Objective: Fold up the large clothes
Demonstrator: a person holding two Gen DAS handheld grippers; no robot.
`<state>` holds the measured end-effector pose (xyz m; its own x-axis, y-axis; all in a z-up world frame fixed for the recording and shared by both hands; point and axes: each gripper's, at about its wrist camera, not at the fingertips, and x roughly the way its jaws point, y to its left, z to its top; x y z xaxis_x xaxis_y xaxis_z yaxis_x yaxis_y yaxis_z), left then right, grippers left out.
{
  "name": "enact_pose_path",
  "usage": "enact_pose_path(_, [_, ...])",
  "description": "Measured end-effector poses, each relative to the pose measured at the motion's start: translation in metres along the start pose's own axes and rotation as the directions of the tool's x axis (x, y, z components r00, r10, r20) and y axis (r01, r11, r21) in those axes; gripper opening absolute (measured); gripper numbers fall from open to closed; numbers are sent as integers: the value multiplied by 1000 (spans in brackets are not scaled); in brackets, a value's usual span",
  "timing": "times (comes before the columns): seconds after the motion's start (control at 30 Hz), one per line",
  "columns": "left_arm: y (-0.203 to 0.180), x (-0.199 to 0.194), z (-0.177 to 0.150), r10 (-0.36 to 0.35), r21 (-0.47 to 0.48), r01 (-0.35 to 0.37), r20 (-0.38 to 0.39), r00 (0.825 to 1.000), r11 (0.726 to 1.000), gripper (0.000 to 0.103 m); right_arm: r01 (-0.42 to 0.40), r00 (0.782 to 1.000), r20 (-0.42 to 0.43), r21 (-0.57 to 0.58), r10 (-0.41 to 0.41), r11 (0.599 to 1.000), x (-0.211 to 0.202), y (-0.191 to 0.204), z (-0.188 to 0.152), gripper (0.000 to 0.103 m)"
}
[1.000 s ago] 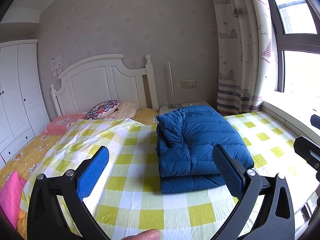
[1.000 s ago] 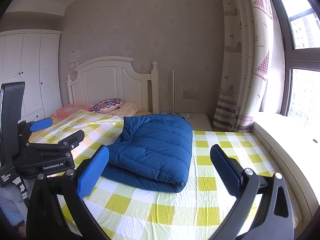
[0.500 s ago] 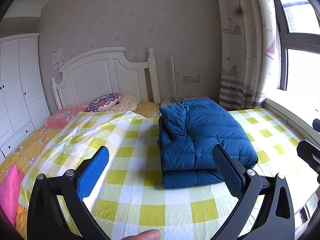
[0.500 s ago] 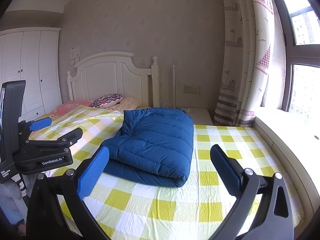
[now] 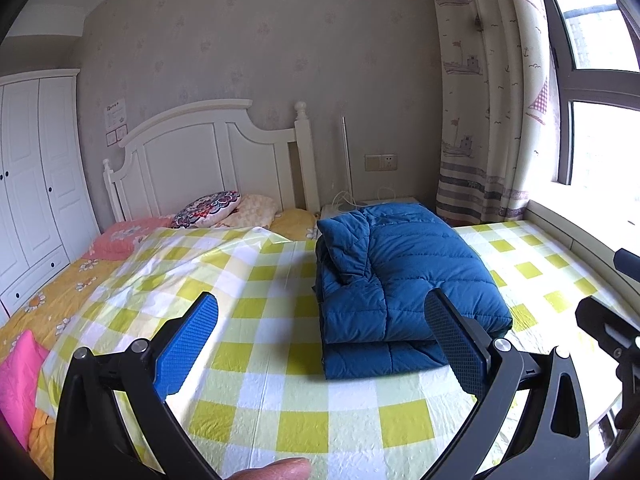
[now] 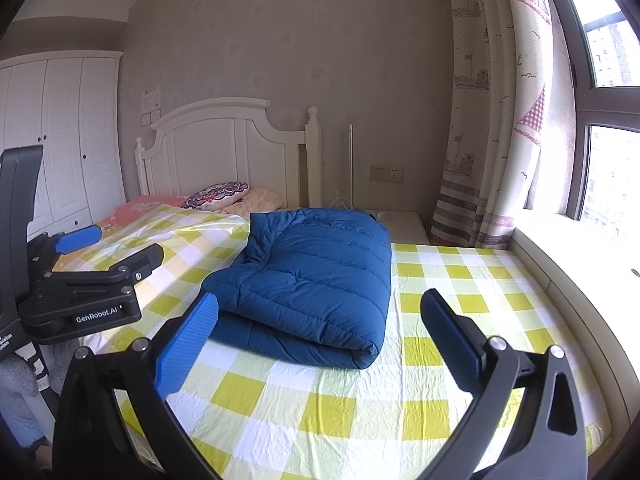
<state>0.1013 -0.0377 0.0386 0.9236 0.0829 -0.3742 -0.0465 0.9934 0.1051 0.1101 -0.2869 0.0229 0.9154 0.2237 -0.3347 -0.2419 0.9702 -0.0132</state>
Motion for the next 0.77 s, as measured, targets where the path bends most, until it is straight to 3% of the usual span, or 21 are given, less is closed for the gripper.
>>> enact_pose_path(0.3, [-2,4,-3,-14,-1,14,-1,1000,1000,99,-3,1000,-22,-8,3,1000,11,3,-7,100])
enact_pose_path(0.47, [1,25,-12,-29,-59,29,-2,1000,998,99,-4,997,-76,4,5,1000,35,-1,-18,100])
enact_pose_path(0.57, [-2,49,-20,-52,-16,51,-74,996,999,99,-6,993,-119,15,8,1000,54,-7,-27,100])
enact_pose_path(0.67, [11,83,-27,-98,-18,97,-208,973,995,99,-9,984,-179,18,12,1000,76,-20,-36,100])
enact_pose_path(0.77, [61,126,-27,-50,-36,42,-289,956,998,99,16,978,-208,42,-7,999,88,-57,-36,100])
